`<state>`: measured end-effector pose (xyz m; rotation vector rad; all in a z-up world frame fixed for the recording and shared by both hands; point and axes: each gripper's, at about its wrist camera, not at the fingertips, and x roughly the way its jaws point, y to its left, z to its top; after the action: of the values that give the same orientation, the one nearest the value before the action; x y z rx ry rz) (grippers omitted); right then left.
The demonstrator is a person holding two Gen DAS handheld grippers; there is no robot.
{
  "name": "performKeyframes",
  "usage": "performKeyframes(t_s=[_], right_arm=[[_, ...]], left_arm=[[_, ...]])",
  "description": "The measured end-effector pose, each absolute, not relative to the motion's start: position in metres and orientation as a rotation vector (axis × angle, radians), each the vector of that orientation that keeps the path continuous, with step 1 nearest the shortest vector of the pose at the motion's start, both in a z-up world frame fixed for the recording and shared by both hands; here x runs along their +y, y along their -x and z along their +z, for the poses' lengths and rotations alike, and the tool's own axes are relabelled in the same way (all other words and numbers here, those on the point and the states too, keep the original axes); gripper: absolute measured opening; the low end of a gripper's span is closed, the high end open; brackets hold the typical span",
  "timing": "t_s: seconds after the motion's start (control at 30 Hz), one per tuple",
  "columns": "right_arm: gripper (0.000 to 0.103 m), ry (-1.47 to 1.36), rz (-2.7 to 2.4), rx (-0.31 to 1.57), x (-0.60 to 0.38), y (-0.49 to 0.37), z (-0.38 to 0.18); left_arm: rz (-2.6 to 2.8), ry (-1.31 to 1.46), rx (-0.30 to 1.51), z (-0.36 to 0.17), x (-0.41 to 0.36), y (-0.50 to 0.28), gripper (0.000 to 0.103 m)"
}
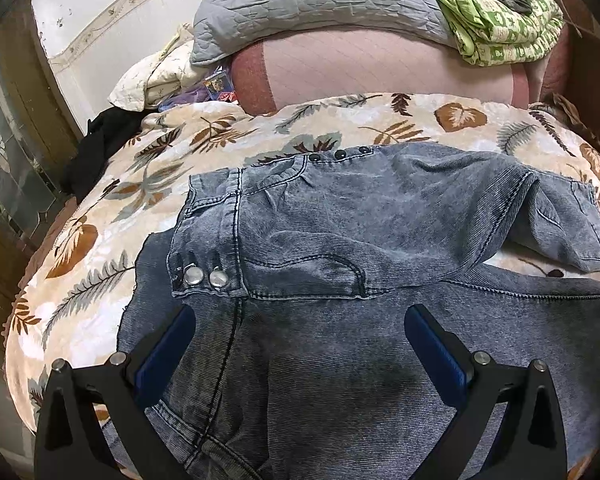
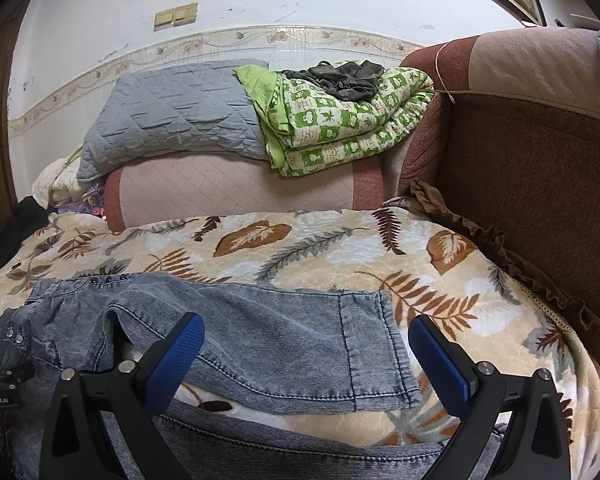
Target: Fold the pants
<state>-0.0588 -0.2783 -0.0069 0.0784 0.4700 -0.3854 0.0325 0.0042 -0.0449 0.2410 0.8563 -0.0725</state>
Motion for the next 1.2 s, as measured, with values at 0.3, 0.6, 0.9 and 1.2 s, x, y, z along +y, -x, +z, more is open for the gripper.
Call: performKeyframes(t_s=[0.3,0.6,0.9,1.2], right_arm=[[0.103,-0.077,-0.384,0.472,-0.278,0.058,-0.007],[0.103,-0.084,-0.374,0.487,-0.279,0.055,-0.006],[0.103,-0.214,-0.329,0.700,-0.393,-0.013,0.009],[0.103,-0.337,-0.343,0.946,-0.464,-0.092,-0.050]], left_arm=[[-0.072,-0.237,0.857,-0.044,0.006,-0.033,0.103],[-0.075,-0.237,0.856,-0.045,0.007,-0.035,0.103],[-0.027,-0.113,1.002,-0.031,0.072,-0.116,0.103],[0.024,-0.028,1.185,-0.043,0.128,-0.241,0.103]])
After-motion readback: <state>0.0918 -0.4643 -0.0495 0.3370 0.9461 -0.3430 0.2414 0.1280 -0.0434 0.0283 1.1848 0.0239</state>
